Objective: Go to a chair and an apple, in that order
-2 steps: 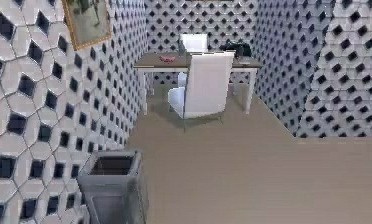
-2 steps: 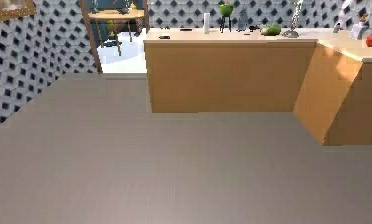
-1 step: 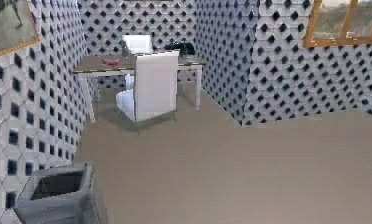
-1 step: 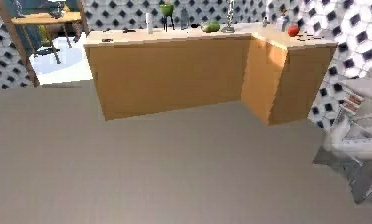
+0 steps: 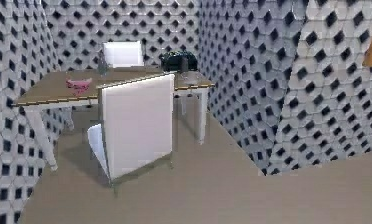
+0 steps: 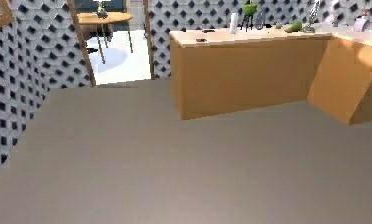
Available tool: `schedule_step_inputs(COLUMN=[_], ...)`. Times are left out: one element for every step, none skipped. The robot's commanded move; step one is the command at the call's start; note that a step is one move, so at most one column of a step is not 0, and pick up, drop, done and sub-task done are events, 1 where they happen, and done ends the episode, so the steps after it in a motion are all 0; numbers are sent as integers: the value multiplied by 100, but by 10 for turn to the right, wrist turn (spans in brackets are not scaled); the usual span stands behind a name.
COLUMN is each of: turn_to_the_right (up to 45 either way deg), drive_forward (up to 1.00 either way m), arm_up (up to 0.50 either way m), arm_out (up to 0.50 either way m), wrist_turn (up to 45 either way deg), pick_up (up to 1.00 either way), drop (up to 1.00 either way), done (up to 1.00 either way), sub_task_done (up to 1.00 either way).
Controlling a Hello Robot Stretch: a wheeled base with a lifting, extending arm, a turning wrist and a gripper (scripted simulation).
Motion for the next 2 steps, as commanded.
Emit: schedule_step_inputs(turn_to_the_right=[-90, 0], drive_forward=[0, 40], arm_up=[0, 0], arm_out=[0, 0], wrist_turn=[0, 0], pick_up=[0, 0], drop=[0, 0], done=[0, 0], sub_task_done=[0, 0])
